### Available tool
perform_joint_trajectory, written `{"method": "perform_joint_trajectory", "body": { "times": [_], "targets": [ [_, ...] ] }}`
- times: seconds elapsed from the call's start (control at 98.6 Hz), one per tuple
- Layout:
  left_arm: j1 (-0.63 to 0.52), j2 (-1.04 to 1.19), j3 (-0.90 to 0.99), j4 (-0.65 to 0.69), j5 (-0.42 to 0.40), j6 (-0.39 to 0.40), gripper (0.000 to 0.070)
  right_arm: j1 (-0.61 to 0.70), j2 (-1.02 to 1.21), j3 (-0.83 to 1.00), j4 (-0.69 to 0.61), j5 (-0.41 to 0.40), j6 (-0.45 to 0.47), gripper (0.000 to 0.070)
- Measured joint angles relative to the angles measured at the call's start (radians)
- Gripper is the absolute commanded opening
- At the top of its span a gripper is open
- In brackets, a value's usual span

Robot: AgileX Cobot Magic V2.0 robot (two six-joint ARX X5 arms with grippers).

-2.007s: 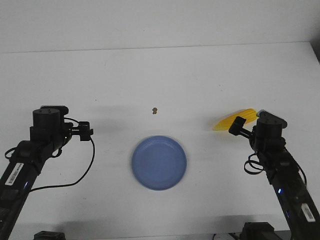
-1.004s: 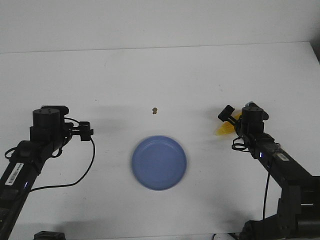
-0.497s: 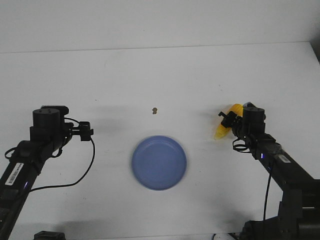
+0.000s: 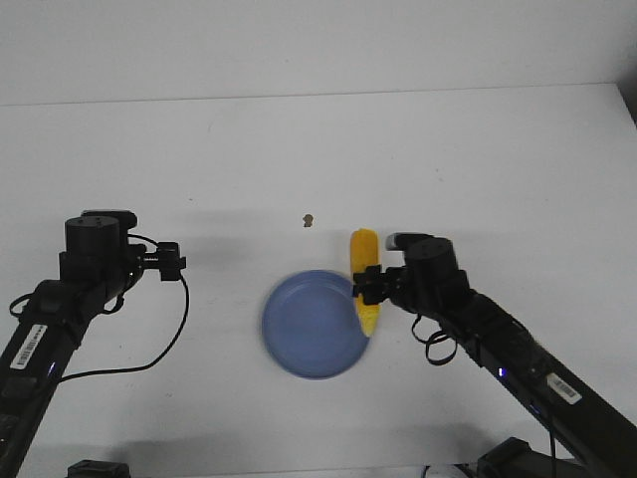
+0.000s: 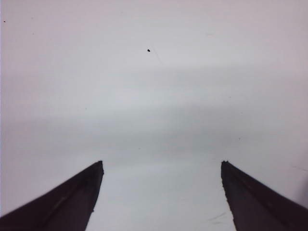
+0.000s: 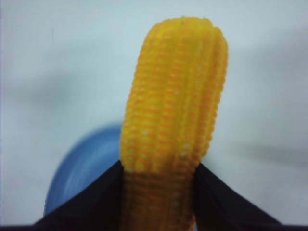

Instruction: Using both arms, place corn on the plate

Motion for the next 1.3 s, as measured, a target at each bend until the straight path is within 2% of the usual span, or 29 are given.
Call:
{"method": "perform_joint_trajectory", "body": {
  "times": [0.203,0.416,0.466,0.558,0.659,0.669,0.811,1.064,1.298],
  "targets": [
    [0.0,0.0,0.0,0.0,0.0,0.0,0.0509,0.195,0.052,0.0,0.04,0.143,-0.002,0.0231],
    [0.0,0.0,0.0,0.0,0.0,0.0,0.0509,0.247,0.159,0.0,0.051,0.153,0.005,0.0316],
    [0.0,0.0,0.0,0.0,0.0,0.0,0.0509,0.249,0.178,0.0,0.049,0.152,0.006,0.0412],
    [0.0,0.0,0.0,0.0,0.0,0.0,0.0509,0.254,0.185,0.0,0.049,0.153,0.01,0.07],
    [0.0,0.0,0.0,0.0,0.0,0.0,0.0509,0.259,0.185,0.0,0.055,0.153,0.015,0.07],
    [0.0,0.0,0.0,-0.001,0.0,0.0,0.0509,0.257,0.15,0.064,0.043,0.156,0.019,0.07],
    [0.0,0.0,0.0,-0.001,0.0,-0.003,0.0509,0.201,0.061,0.128,-0.01,0.179,-0.026,0.07],
    [0.0,0.0,0.0,0.001,0.029,-0.014,0.0509,-0.063,-0.125,0.142,-0.2,0.344,-0.185,0.07],
    [0.0,-0.014,0.0,0.02,0.051,-0.028,0.0509,-0.291,-0.36,0.142,-0.32,0.373,-0.364,0.07]
  ]
}}
